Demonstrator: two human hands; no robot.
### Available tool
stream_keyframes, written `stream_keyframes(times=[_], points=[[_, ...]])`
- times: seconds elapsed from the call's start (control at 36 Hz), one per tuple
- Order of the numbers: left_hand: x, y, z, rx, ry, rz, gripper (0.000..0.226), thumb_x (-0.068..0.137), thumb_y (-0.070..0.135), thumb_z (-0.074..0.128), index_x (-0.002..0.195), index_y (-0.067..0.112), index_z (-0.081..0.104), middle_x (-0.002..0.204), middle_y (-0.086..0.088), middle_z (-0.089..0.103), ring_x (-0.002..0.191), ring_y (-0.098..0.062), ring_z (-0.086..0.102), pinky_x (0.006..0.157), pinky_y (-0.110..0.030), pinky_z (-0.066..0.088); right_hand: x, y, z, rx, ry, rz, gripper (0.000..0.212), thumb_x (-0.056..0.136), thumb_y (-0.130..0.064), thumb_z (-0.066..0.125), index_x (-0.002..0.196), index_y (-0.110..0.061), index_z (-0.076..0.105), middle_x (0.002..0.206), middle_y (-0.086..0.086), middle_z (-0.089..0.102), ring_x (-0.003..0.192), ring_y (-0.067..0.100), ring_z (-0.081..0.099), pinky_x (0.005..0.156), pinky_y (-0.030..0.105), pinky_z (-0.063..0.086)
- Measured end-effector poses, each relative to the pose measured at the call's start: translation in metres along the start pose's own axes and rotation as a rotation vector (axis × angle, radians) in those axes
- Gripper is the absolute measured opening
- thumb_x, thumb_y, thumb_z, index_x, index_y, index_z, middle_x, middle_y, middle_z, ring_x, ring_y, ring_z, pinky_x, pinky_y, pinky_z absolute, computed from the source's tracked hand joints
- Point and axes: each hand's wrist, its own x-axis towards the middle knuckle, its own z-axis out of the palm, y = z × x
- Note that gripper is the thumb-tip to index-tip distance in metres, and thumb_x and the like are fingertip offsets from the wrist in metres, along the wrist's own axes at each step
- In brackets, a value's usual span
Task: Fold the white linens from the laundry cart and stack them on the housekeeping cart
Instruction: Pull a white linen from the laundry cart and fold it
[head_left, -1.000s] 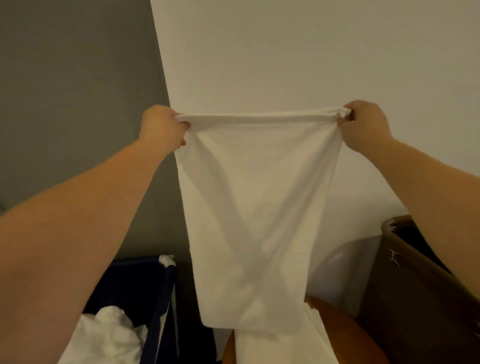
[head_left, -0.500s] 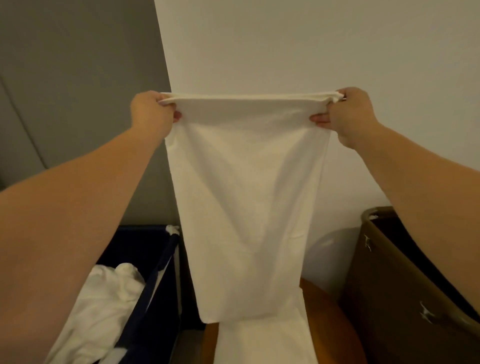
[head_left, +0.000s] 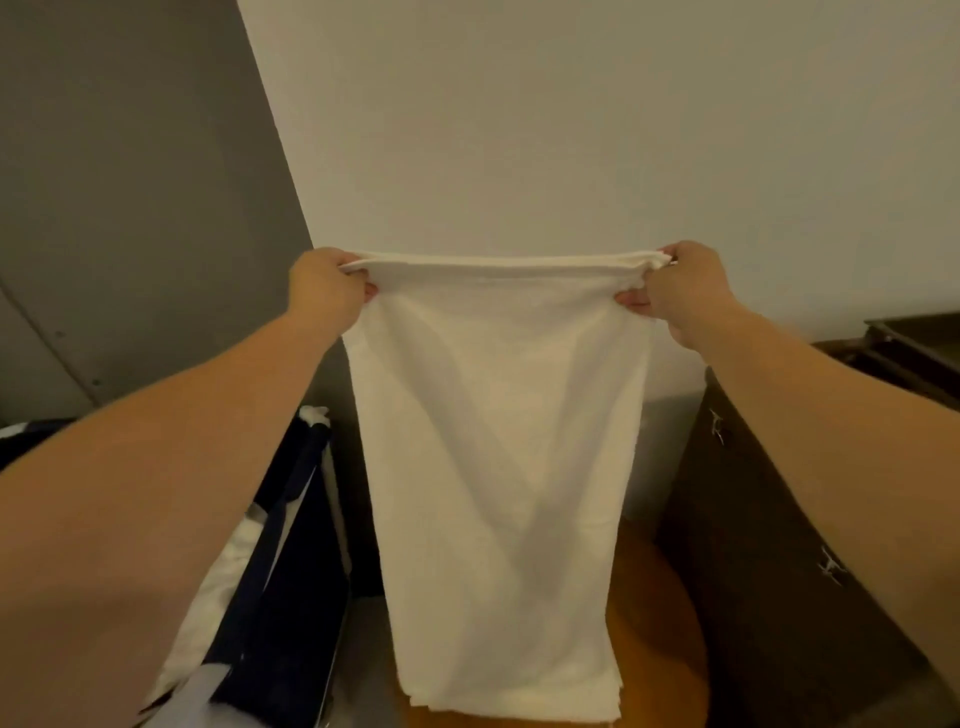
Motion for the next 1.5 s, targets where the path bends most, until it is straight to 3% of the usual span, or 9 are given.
stream_keyframes(times=[0.28, 0.5, 0.61, 0.72, 0.86, 1.0, 1.14, 1.36, 1.5], points=[[0.055, -0.126, 0.099, 0.076, -0.192, -0.129, 0.017, 0.087, 0.003, 0.062, 0.101, 0.008, 0.07, 0.096, -0.014, 0.07, 0.091, -0.027, 0.068, 0.088, -0.041, 0.055, 0.072, 0.131, 0.048, -0.18, 0.026, 0.222, 0.036, 0.08, 0.014, 0.062, 0.106, -0.009, 0.051, 0.11, 0.015, 0.051, 0.105, 0.037, 0.059, 0.086, 0.045, 0.056], [0.054, -0.221, 0.147, 0.099, -0.297, -0.211, 0.024, 0.086, 0.008, 0.069, 0.109, 0.007, 0.069, 0.105, -0.008, 0.067, 0.094, -0.021, 0.062, 0.083, -0.029, 0.05, 0.082, 0.232, 0.076, -0.351, 0.015, 0.364, 0.025, 0.087, 0.005, 0.061, 0.099, -0.015, 0.054, 0.1, 0.008, 0.06, 0.098, 0.026, 0.062, 0.091, 0.039, 0.054], [0.024, -0.254, 0.146, 0.088, -0.315, -0.231, 0.011, 0.086, 0.006, 0.067, 0.091, 0.016, 0.068, 0.096, 0.001, 0.065, 0.092, -0.016, 0.059, 0.084, -0.027, 0.049, 0.063, 0.265, 0.082, -0.364, 0.019, 0.414, 0.023, 0.091, 0.001, 0.058, 0.098, -0.02, 0.055, 0.092, 0.001, 0.06, 0.095, 0.021, 0.063, 0.089, 0.036, 0.055], [-0.022, -0.292, 0.135, 0.082, -0.34, -0.303, 0.033, 0.087, -0.004, 0.06, 0.071, 0.025, 0.051, 0.084, 0.003, 0.055, 0.086, -0.018, 0.055, 0.082, -0.033, 0.05, 0.028, 0.298, 0.077, -0.459, 0.024, 0.439, 0.019, 0.09, 0.0, 0.06, 0.098, -0.017, 0.058, 0.093, 0.003, 0.059, 0.089, 0.02, 0.06, 0.072, 0.03, 0.055], [-0.087, -0.311, 0.121, 0.118, -0.437, -0.341, 0.034, 0.089, -0.012, 0.043, 0.068, 0.015, 0.042, 0.076, 0.0, 0.049, 0.074, -0.011, 0.046, 0.059, -0.009, 0.041, -0.027, 0.333, 0.071, -0.564, -0.058, 0.47, 0.018, 0.09, -0.007, 0.061, 0.087, -0.025, 0.06, 0.091, 0.0, 0.061, 0.085, 0.017, 0.06, 0.063, 0.024, 0.049], [-0.143, -0.34, 0.114, 0.137, -0.484, -0.494, 0.022, 0.086, -0.005, 0.044, 0.072, 0.012, 0.046, 0.088, -0.009, 0.059, 0.082, -0.02, 0.053, 0.07, -0.025, 0.042, -0.074, 0.358, 0.061, -0.62, -0.167, 0.525, 0.032, 0.09, 0.004, 0.05, 0.095, -0.025, 0.065, 0.102, -0.005, 0.057, 0.091, 0.02, 0.058, 0.078, 0.031, 0.055], [-0.186, -0.36, 0.116, 0.156, -0.449, -0.588, 0.017, 0.095, 0.016, 0.053, 0.081, 0.006, 0.053, 0.075, -0.003, 0.051, 0.072, -0.015, 0.048, 0.062, -0.025, 0.037, -0.108, 0.384, 0.048, -0.524, -0.15, 0.591, 0.027, 0.089, -0.001, 0.051, 0.09, -0.02, 0.07, 0.097, -0.003, 0.063, 0.073, 0.011, 0.054, 0.063, 0.024, 0.045], [-0.228, -0.41, 0.133, 0.387, -0.497, -0.593, 0.028, 0.087, -0.007, 0.046, 0.072, 0.017, 0.043, 0.075, 0.0, 0.048, 0.075, -0.02, 0.05, 0.063, -0.027, 0.039, -0.135, 0.445, 0.035, -0.603, -0.241, 0.642, 0.022, 0.093, -0.013, 0.057, 0.109, -0.008, 0.072, 0.108, 0.003, 0.067, 0.096, 0.018, 0.058, 0.084, 0.023, 0.043], [-0.227, -0.431, 0.148, 0.587, -0.62, -0.615, 0.006, 0.089, 0.008, 0.054, 0.09, 0.011, 0.049, 0.085, -0.002, 0.047, 0.079, -0.021, 0.052, 0.064, -0.029, 0.042, -0.132, 0.485, 0.04, -0.972, -0.399, 0.673, 0.026, 0.089, -0.031, 0.053, 0.074, -0.016, 0.068, 0.076, 0.006, 0.065, 0.076, 0.023, 0.064, 0.067, 0.027, 0.053]])
